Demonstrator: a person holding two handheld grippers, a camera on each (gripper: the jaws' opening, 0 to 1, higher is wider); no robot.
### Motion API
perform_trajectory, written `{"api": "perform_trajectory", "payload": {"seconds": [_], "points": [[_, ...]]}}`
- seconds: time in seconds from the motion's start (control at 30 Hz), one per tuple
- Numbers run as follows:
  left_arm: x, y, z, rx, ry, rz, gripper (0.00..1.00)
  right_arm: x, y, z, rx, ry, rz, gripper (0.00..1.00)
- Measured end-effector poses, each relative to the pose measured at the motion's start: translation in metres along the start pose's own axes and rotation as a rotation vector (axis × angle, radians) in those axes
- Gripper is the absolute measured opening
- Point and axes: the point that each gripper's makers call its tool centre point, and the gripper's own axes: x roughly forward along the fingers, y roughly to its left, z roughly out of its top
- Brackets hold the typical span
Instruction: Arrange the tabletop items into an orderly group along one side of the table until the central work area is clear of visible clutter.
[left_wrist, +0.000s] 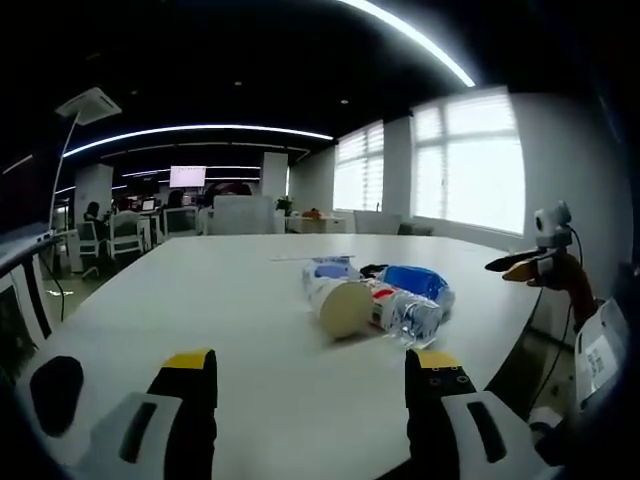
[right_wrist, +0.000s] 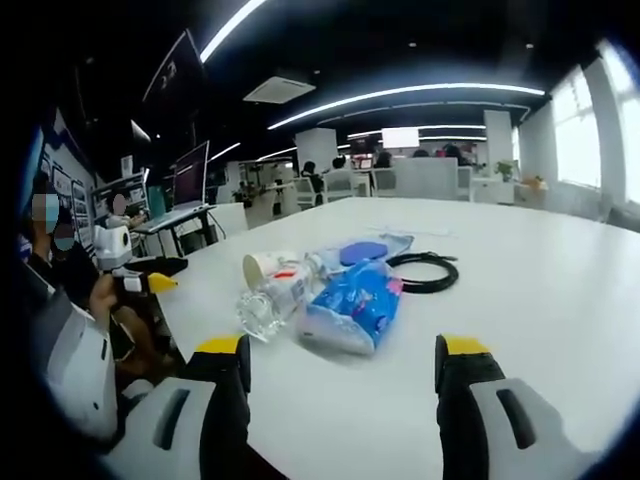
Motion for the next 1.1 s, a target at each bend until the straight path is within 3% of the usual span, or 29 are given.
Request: {"api": "perform_trajectory", "payload": {"seconds": [1.1], "points": [[0.001,0.000,-0.003,-0.005,0.003,-0.015,0.76,0.012,0.017,0.003,-0.009,-0.005,0.042,0.70]]}}
